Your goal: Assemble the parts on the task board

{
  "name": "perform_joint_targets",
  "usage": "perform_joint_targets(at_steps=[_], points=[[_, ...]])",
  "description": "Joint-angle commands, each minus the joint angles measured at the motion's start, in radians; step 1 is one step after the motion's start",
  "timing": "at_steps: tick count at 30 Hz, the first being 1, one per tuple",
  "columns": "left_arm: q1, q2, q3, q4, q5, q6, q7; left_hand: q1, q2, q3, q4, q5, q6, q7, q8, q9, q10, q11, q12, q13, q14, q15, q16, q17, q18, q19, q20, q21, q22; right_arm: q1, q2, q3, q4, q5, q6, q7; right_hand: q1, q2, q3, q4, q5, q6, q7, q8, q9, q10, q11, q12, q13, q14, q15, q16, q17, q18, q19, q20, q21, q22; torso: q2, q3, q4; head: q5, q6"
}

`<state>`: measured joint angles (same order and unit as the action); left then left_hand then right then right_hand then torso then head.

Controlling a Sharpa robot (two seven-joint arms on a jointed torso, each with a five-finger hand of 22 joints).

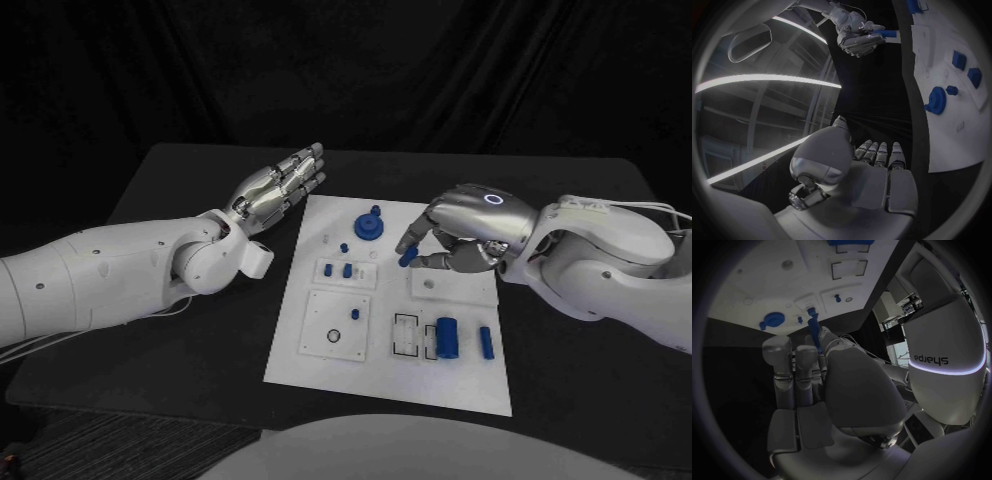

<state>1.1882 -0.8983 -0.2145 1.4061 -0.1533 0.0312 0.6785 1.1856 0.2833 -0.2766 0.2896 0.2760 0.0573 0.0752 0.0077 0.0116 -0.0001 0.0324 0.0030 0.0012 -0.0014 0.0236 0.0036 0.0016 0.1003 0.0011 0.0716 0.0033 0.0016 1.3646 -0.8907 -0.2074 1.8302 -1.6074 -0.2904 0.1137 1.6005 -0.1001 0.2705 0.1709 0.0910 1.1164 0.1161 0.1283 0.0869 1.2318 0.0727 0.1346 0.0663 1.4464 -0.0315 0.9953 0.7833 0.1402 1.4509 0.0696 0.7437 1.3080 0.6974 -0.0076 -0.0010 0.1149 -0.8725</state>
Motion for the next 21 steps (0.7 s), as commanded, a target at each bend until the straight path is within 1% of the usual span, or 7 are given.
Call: perform_joint_targets(at_steps=[1, 4, 10, 13, 17, 19, 21], points=[[-0.004, 0.006, 0.001, -0.003, 0.006, 0.015, 0.094, 0.008, 0.0, 0.007, 0.0, 0.006, 0.0, 0.004, 0.006, 0.001, 0.0, 0.009, -0.003, -0.001, 0.001, 0.006, -0.004, -0.002, 0.015, -0.001, 0.003, -0.003, -0.002, -0.023, 0.04, 0.0, -0.005, 0.022, 0.011, 0.002, 0.001, -0.002, 0.003, 0.002, -0.005, 0.005, -0.001, -0.002, 0.0, 0.034, -0.027, -0.006, -0.001, 0.004, -0.005, 0.011, 0.009, -0.019, 0.003, -0.005, 0.013, 0.102, 0.0, 0.0, -0.0001, 0.003, 0.0], [-0.006, 0.011, 0.001, -0.004, 0.006, 0.005, 0.098, 0.014, -0.003, 0.008, 0.0, 0.011, 0.002, 0.0, 0.006, 0.001, 0.0, 0.007, -0.003, -0.001, 0.001, 0.0, -0.004, -0.002, 0.004, -0.001, -0.016, -0.003, -0.002, -0.056, 0.09, 0.0, -0.03, 0.019, 0.016, 0.017, -0.003, -0.005, 0.008, -0.001, 0.009, 0.011, -0.003, -0.006, -0.001, 0.04, -0.028, -0.018, -0.002, 0.04, -0.007, 0.114, 0.134, -0.039, 0.031, -0.007, 0.154, 0.131, 0.001, -0.0006, 0.0006, 0.005, 0.0], [-0.009, 0.012, 0.001, -0.006, 0.006, -0.014, 0.114, 0.018, -0.005, 0.009, 0.001, 0.02, -0.008, -0.005, 0.003, -0.001, 0.0, 0.002, -0.003, -0.001, 0.001, -0.009, -0.004, -0.002, -0.014, -0.001, -0.043, -0.003, -0.002, -0.12, 0.182, 0.0, -0.096, -0.002, 0.001, 0.046, -0.005, -0.007, 0.011, -0.002, 0.013, 0.01, -0.002, -0.011, -0.003, 0.038, -0.027, -0.026, -0.002, 0.043, -0.006, 0.128, 0.149, -0.041, 0.035, -0.008, 0.17, 0.133, 0.001, -0.0009, -0.0002, 0.016, 0.0], [-0.01, 0.012, 0.001, -0.005, 0.006, -0.023, 0.126, 0.019, -0.003, 0.01, 0.002, 0.021, -0.028, -0.011, -0.001, -0.005, 0.0, -0.003, -0.003, -0.001, 0.001, -0.014, -0.004, -0.002, -0.019, -0.001, -0.052, -0.003, -0.002, -0.149, 0.22, 0.0, -0.128, -0.019, -0.007, 0.057, -0.006, -0.009, 0.013, -0.002, 0.014, 0.008, -0.001, -0.013, -0.004, 0.037, -0.026, -0.03, -0.003, 0.043, -0.005, 0.131, 0.151, -0.042, 0.036, -0.008, 0.174, 0.134, 0.0, 0.0012, -0.0051, 0.023, 0.0], [-0.011, 0.012, 0.001, -0.006, 0.006, -0.026, 0.134, 0.02, -0.002, 0.011, 0.002, 0.022, -0.026, -0.012, -0.001, -0.004, 0.0, -0.004, -0.003, -0.001, 0.001, -0.015, -0.004, -0.002, -0.02, -0.001, -0.052, -0.003, -0.002, -0.179, 0.268, 0.0, -0.164, -0.047, -0.016, 0.066, -0.009, -0.011, 0.013, -0.002, 0.014, 0.006, 0.0, -0.017, -0.005, 0.036, -0.025, -0.033, -0.003, 0.042, -0.004, 0.135, 0.155, -0.042, 0.036, -0.007, 0.176, 0.134, 0.0, 0.0007, 0.0055, 0.012, 0.0], [-0.012, 0.013, 0.001, -0.007, 0.006, -0.025, 0.134, 0.021, -0.001, 0.012, 0.002, 0.023, -0.023, -0.011, 0.0, -0.004, 0.0, -0.004, -0.003, -0.001, 0.001, -0.014, -0.004, -0.002, -0.02, -0.001, -0.051, -0.003, -0.002, -0.188, 0.28, 0.0, -0.172, -0.056, -0.016, 0.067, -0.01, -0.011, 0.013, -0.002, 0.014, 0.005, 0.0, -0.017, -0.005, 0.036, -0.024, -0.034, -0.003, 0.042, -0.004, 0.136, 0.155, -0.042, 0.037, -0.007, 0.178, 0.134, 0.0, 0.0015, 0.0063, 0.011, 0.0], [-0.012, 0.014, 0.001, -0.007, 0.006, -0.023, 0.135, 0.021, -0.001, 0.012, 0.001, 0.024, -0.022, -0.01, 0.0, -0.004, 0.0, -0.003, -0.003, -0.001, 0.001, -0.012, -0.004, -0.002, -0.02, -0.001, -0.05, -0.003, -0.002, -0.197, 0.291, 0.0, -0.176, -0.066, -0.018, 0.069, -0.01, -0.012, 0.013, -0.002, 0.014, 0.005, 0.0, -0.018, -0.005, 0.036, -0.024, -0.035, -0.003, 0.042, -0.004, 0.137, 0.158, -0.043, 0.037, -0.007, 0.18, 0.134, 0.001, 0.0028, 0.0113, 0.006, 0.0]])
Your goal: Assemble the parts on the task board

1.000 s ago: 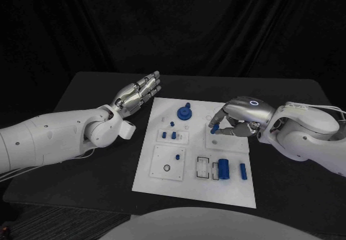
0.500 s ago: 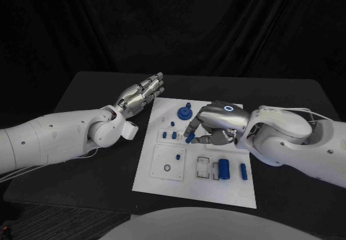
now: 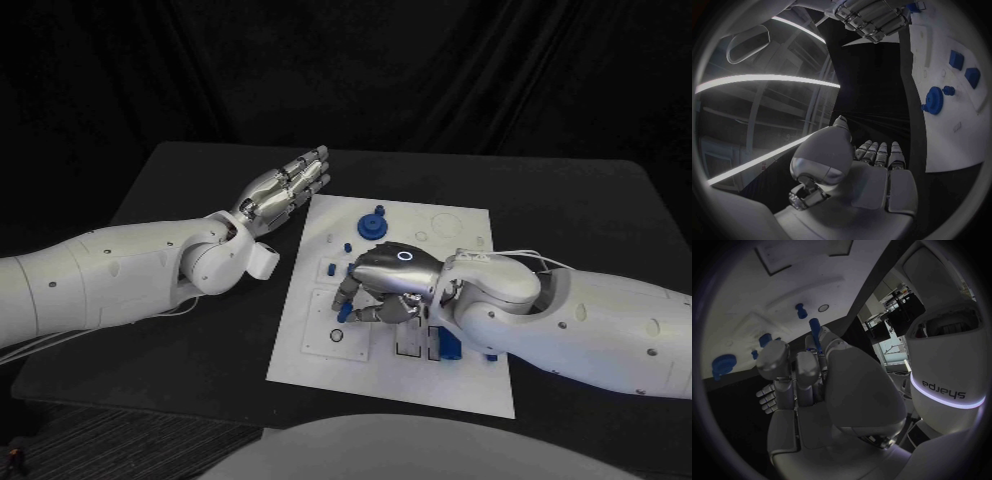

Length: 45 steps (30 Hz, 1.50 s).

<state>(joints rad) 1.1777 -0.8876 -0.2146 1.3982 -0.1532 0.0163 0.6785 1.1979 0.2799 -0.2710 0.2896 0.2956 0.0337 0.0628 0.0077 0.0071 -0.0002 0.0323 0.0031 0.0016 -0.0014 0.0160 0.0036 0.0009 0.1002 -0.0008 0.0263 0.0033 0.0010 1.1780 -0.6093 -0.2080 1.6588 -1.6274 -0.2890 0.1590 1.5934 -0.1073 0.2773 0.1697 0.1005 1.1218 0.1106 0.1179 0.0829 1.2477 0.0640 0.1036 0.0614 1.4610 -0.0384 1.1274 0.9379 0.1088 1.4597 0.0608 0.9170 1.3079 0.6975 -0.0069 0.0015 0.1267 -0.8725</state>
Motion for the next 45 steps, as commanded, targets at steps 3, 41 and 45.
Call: perform_joint_targets(at_steps=[3, 41, 45], points=[[-0.002, 0.006, 0.001, -0.001, 0.006, -0.004, 0.135, 0.011, 0.004, 0.008, 0.001, 0.006, 0.006, 0.004, 0.001, 0.002, 0.0, -0.001, -0.003, -0.002, 0.001, -0.002, -0.004, -0.001, -0.02, 0.001, -0.002, -0.003, -0.001, -0.022, 0.022, 0.001, -0.008, -0.057, -0.025, 0.027, -0.003, -0.006, 0.006, -0.001, 0.004, -0.001, 0.006, -0.008, -0.002, 0.02, -0.015, -0.005, 0.002, 0.028, 0.003, 0.007, 0.005, -0.011, 0.028, 0.002, 0.009, 0.135, 0.002, 0.0027, 0.0105, -0.008, 0.0], [-0.005, 0.009, 0.001, -0.005, 0.006, 0.038, 0.106, 0.03, 0.005, 0.02, -0.001, 0.022, 0.027, 0.02, 0.006, 0.006, 0.0, 0.015, -0.003, -0.002, 0.001, 0.021, -0.004, -0.001, -0.009, 0.001, 0.033, -0.003, -0.001, -0.035, 0.019, 0.001, 0.011, -0.141, 0.072, -0.044, 0.004, -0.01, 0.019, -0.013, 0.018, 0.003, 0.008, -0.014, -0.003, 0.02, -0.013, -0.018, 0.003, 0.023, 0.005, 0.015, 0.011, -0.012, 0.026, 0.003, 0.015, 0.134, -0.001, 0.0006, 0.0065, 0.001, 0.0], [-0.005, 0.009, 0.001, -0.005, 0.006, 0.04, 0.104, 0.03, 0.005, 0.021, -0.001, 0.022, 0.029, 0.022, 0.007, 0.006, 0.0, 0.015, -0.003, -0.002, 0.001, 0.022, -0.004, -0.001, -0.008, 0.001, 0.035, -0.003, -0.001, -0.035, 0.021, 0.001, 0.01, -0.15, 0.084, -0.046, 0.004, -0.011, 0.019, -0.013, 0.018, 0.003, 0.008, -0.015, -0.003, 0.02, -0.013, -0.019, 0.003, 0.023, 0.005, 0.016, 0.012, -0.012, 0.025, 0.003, 0.015, 0.134, 0.0, 0.0003, 0.0067, 0.001, 0.0]])
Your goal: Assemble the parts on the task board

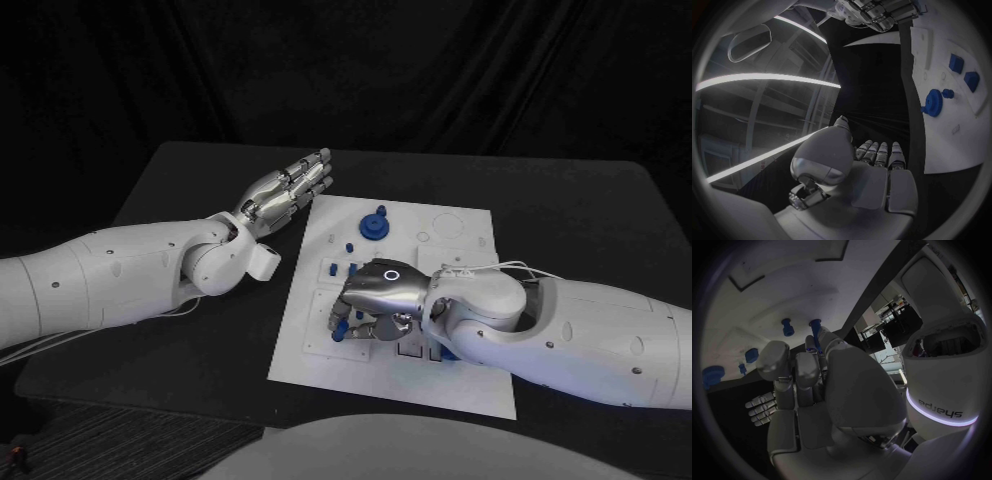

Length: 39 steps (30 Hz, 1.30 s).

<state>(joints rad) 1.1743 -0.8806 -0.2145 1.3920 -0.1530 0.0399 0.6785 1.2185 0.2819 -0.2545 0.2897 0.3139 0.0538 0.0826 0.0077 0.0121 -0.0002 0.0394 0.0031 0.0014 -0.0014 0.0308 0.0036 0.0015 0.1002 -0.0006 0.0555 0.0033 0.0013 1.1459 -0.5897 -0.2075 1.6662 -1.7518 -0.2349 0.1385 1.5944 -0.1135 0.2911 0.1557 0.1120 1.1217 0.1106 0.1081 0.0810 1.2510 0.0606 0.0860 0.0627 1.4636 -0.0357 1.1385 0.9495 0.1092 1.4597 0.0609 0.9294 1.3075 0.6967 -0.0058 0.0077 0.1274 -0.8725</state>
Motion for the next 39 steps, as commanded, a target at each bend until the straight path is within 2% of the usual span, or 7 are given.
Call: perform_joint_targets(at_steps=[1, 12, 17, 25, 28, 30, 39], points=[[-0.001, 0.002, 0.001, 0.001, 0.006, 0.017, 0.104, 0.01, 0.003, 0.004, -0.001, 0.004, 0.011, 0.003, 0.007, 0.002, 0.0, 0.009, -0.003, -0.001, 0.001, 0.008, -0.004, -0.001, -0.007, 0.001, 0.007, -0.003, -0.001, -0.003, 0.002, 0.0, 0.002, -0.026, 0.032, -0.025, 0.004, -0.005, 0.006, 0.0, 0.006, 0.003, 0.008, -0.005, -0.001, 0.016, -0.009, -0.002, 0.001, 0.02, 0.003, 0.005, 0.0, -0.012, 0.025, 0.003, 0.005, 0.135, 0.001, -0.0005, 0.0006, 0.001, 0.0], [-0.003, 0.007, 0.001, -0.002, 0.006, 0.024, 0.1, 0.01, 0.004, 0.006, -0.001, 0.005, 0.014, 0.004, 0.008, 0.002, 0.0, 0.011, -0.003, -0.001, 0.001, 0.011, -0.004, -0.001, -0.006, 0.001, 0.011, -0.003, -0.001, -0.003, 0.011, 0.0, -0.003, -0.031, 0.04, -0.021, -0.019, -0.021, 0.012, 0.009, -0.006, -0.052, 0.026, -0.042, -0.013, -0.015, 0.007, -0.025, -0.001, 0.008, 0.016, -0.004, -0.014, -0.011, 0.014, 0.012, -0.01, 0.131, 0.002, 0.0003, 0.0016, -0.003, 0.0], [-0.003, 0.008, 0.001, -0.004, 0.006, 0.028, 0.097, 0.012, 0.005, 0.008, -0.001, 0.007, 0.019, 0.007, 0.01, 0.003, 0.0, 0.014, -0.003, -0.001, 0.001, 0.014, -0.004, -0.001, -0.005, 0.001, 0.016, -0.003, -0.001, -0.003, 0.015, 0.0, -0.009, -0.015, 0.038, 0.001, -0.057, -0.052, -0.001, 0.023, -0.028, -0.206, 0.055, -0.047, -0.018, -0.16, 0.041, -0.023, -0.001, -0.017, 0.044, -0.017, -0.037, -0.007, -0.009, 0.035, -0.042, 0.122, 0.002, 0.0, 0.0018, -0.004, 0.0], [-0.004, 0.009, 0.001, -0.006, 0.006, 0.028, 0.094, 0.012, 0.005, 0.009, -0.001, 0.007, 0.022, 0.009, 0.011, 0.004, 0.0, 0.016, -0.003, -0.001, 0.001, 0.016, -0.004, -0.001, -0.004, 0.001, 0.018, -0.003, -0.001, -0.003, 0.01, 0.0, -0.017, 0.009, 0.013, 0.046, -0.072, -0.05, -0.116, 0.018, -0.039, -0.515, -0.028, -0.056, -0.028, -0.378, 0.07, -0.021, 0.0, -0.052, 0.064, -0.027, -0.068, 0.003, -0.039, 0.061, -0.081, 0.112, 0.001, 0.0002, 0.0008, -0.001, 0.0], [-0.004, 0.009, 0.001, -0.006, 0.006, 0.028, 0.092, 0.012, 0.005, 0.009, -0.001, 0.007, 0.023, 0.01, 0.011, 0.004, 0.0, 0.017, -0.003, -0.001, 0.001, 0.018, -0.004, -0.001, -0.002, 0.001, 0.022, -0.003, -0.001, -0.002, 0.006, 0.0, -0.019, 0.021, -0.003, 0.06, -0.047, -0.082, -0.171, 0.089, -0.054, -0.608, -0.054, -0.061, -0.033, -0.46, 0.078, -0.019, 0.001, -0.074, 0.057, -0.046, -0.098, 0.011, -0.058, 0.059, -0.118, 0.103, 0.001, 0.0003, 0.0004, -0.001, 0.0], [-0.004, 0.009, 0.001, -0.007, 0.006, 0.028, 0.091, 0.012, 0.005, 0.01, -0.001, 0.007, 0.024, 0.01, 0.011, 0.004, 0.0, 0.018, -0.003, -0.001, 0.001, 0.018, -0.004, -0.001, -0.002, 0.001, 0.024, -0.003, -0.001, -0.002, -0.001, 0.0, -0.018, 0.03, -0.029, 0.075, -0.016, -0.099, -0.191, 0.137, -0.055, -0.631, -0.056, -0.061, -0.033, -0.475, 0.081, -0.01, 0.002, -0.078, 0.059, -0.046, -0.103, 0.012, -0.063, 0.06, -0.124, 0.102, 0.001, 0.0004, 0.0004, -0.002, 0.0], [-0.005, 0.001, 0.001, -0.002, 0.006, 0.026, 0.093, 0.012, 0.004, 0.01, -0.001, 0.007, 0.027, 0.011, 0.012, 0.004, 0.0, 0.018, -0.003, -0.001, 0.001, 0.021, -0.004, -0.001, 0.003, 0.001, 0.031, -0.003, -0.001, 0.048, -0.09, 0.001, 0.04, 0.109, -0.167, 0.133, -0.042, -0.111, -0.209, 0.141, -0.057, -0.61, -0.052, -0.056, -0.03, -0.478, 0.08, 0.002, 0.004, -0.075, 0.058, -0.034, -0.092, 0.01, -0.061, 0.059, -0.111, 0.105, 0.001, 0.0009, 0.0012, -0.012, 0.0]])
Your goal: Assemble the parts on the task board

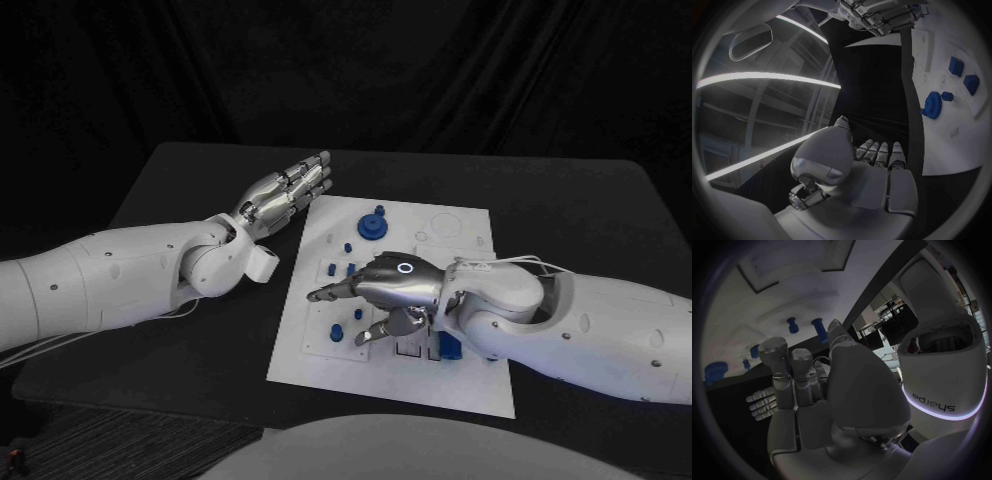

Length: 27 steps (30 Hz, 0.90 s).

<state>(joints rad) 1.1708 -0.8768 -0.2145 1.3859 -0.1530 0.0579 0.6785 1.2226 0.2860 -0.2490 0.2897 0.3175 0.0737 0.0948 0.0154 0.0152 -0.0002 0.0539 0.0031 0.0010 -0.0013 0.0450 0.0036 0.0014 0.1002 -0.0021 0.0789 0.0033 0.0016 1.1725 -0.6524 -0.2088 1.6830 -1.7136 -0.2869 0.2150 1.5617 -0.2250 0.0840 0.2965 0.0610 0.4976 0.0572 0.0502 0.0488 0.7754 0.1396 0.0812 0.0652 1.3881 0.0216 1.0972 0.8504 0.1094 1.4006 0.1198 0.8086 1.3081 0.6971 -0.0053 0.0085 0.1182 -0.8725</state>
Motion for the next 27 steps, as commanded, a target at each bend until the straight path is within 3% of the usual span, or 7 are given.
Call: perform_joint_targets(at_steps=[1, 10, 13, 17, 18, 21, 27], points=[[-0.001, -0.005, 0.001, 0.006, 0.006, 0.008, 0.093, 0.008, 0.0, 0.005, -0.001, 0.003, 0.007, -0.002, 0.005, 0.001, 0.0, 0.004, -0.003, -0.001, 0.001, 0.006, -0.004, -0.001, 0.003, 0.002, 0.008, -0.003, -0.002, 0.042, -0.056, 0.002, 0.044, 0.104, -0.137, 0.064, -0.025, 0.009, 0.004, 0.0, -0.006, 0.057, 0.019, 0.011, 0.007, 0.013, -0.001, 0.021, 0.003, 0.006, 0.006, 0.019, 0.019, 0.007, 0.002, 0.003, 0.024, 0.107, 0.0, 0.0003, 0.0004, -0.006, 0.0], [-0.001, -0.024, 0.001, 0.021, 0.006, -0.022, 0.103, 0.012, -0.008, 0.002, -0.001, 0.003, 0.026, -0.006, 0.011, 0.004, 0.0, 0.001, -0.003, -0.001, 0.001, 0.007, -0.004, -0.001, 0.021, 0.002, 0.027, -0.003, -0.002, 0.22, -0.312, 0.002, 0.159, 0.455, -0.016, -0.007, -0.059, 0.122, 0.04, -0.021, -0.006, 0.328, 0.094, 0.068, 0.032, 0.263, -0.049, 0.201, 0.047, -0.045, -0.011, -0.058, -0.098, 0.027, -0.034, -0.003, -0.075, 0.083, 0.002, 0.0011, 0.0013, -0.039, 0.0], [-0.001, -0.025, 0.001, 0.023, 0.006, -0.038, 0.113, 0.017, -0.016, -0.005, 0.001, 0.002, 0.027, -0.037, 0.013, 0.004, 0.0, -0.021, -0.003, -0.001, 0.001, 0.002, -0.004, -0.001, 0.041, 0.002, 0.042, -0.003, -0.002, 0.242, -0.375, 0.002, 0.163, 0.505, 0.03, -0.063, -0.063, 0.136, 0.036, -0.025, -0.007, 0.429, 0.084, 0.121, 0.051, 0.381, -0.075, 0.291, 0.088, -0.061, -0.033, -0.09, -0.136, 0.032, -0.048, -0.02, -0.113, 0.074, 0.002, 0.0003, -0.0003, -0.047, 0.0], [-0.002, -0.023, 0.001, 0.022, 0.005, -0.071, 0.142, 0.021, -0.023, -0.017, 0.003, -0.014, 0.006, -0.094, 0.003, -0.001, 0.0, -0.036, -0.003, -0.001, 0.001, -0.026, -0.004, -0.001, 0.058, 0.002, 0.027, -0.003, -0.002, 0.248, -0.441, 0.001, 0.152, 0.541, 0.112, -0.163, -0.182, 0.169, -0.012, -0.011, 0.012, 0.475, 0.062, 0.128, 0.05, 0.426, -0.099, 0.489, 0.22, -0.076, -0.048, -0.14, -0.194, 0.039, -0.07, -0.038, -0.195, 0.054, 0.002, -0.0013, -0.0018, -0.052, 0.0], [-0.002, -0.022, 0.001, 0.022, 0.005, -0.08, 0.149, 0.017, -0.025, -0.022, 0.003, -0.027, -0.001, -0.107, -0.001, -0.002, 0.0, -0.041, -0.003, -0.001, 0.001, -0.038, -0.004, -0.001, 0.056, 0.002, 0.012, -0.003, -0.002, 0.243, -0.454, 0.001, 0.15, 0.546, 0.13, -0.188, -0.286, 0.196, -0.048, -0.01, 0.095, 0.484, 0.055, 0.127, 0.049, 0.428, -0.106, 0.561, 0.274, -0.027, -0.057, -0.078, -0.114, 0.027, -0.035, -0.046, -0.108, 0.075, 0.002, -0.0017, -0.0016, -0.053, 0.0], [-0.002, -0.019, 0.001, 0.021, 0.005, -0.113, 0.162, 0.009, -0.027, -0.03, 0.003, -0.04, -0.016, -0.121, -0.005, -0.004, 0.0, -0.046, -0.002, -0.001, 0.001, -0.053, -0.004, -0.001, 0.046, 0.002, -0.011, -0.003, -0.002, 0.224, -0.484, 0.001, 0.146, 0.559, 0.178, -0.257, -0.394, 0.24, -0.089, -0.01, 0.123, 0.512, 0.036, 0.138, 0.06, 0.479, -0.13, 0.757, 0.454, 0.058, -0.08, 0.031, 0.06, 0.006, 0.031, -0.067, 0.034, 0.104, 0.0, -0.0042, -0.0049, -0.052, 0.0], [-0.004, -0.022, 0.001, 0.026, 0.005, -0.207, 0.178, -0.001, -0.037, -0.042, 0.002, -0.044, -0.031, -0.175, -0.007, -0.006, 0.0, -0.052, -0.003, -0.001, 0.001, -0.063, -0.004, -0.001, 0.045, 0.002, -0.018, -0.003, -0.002, 0.188, -0.508, 0.001, 0.141, 0.578, 0.286, -0.404, -0.455, 0.265, -0.13, -0.012, 0.146, 0.522, 0.025, 0.147, 0.094, 0.613, -0.141, 1.187, 1.019, 0.097, -0.087, 0.093, 0.179, -0.01, 0.068, -0.078, 0.128, 0.129, -0.003, -0.0065, -0.0091, -0.054, 0.0]])
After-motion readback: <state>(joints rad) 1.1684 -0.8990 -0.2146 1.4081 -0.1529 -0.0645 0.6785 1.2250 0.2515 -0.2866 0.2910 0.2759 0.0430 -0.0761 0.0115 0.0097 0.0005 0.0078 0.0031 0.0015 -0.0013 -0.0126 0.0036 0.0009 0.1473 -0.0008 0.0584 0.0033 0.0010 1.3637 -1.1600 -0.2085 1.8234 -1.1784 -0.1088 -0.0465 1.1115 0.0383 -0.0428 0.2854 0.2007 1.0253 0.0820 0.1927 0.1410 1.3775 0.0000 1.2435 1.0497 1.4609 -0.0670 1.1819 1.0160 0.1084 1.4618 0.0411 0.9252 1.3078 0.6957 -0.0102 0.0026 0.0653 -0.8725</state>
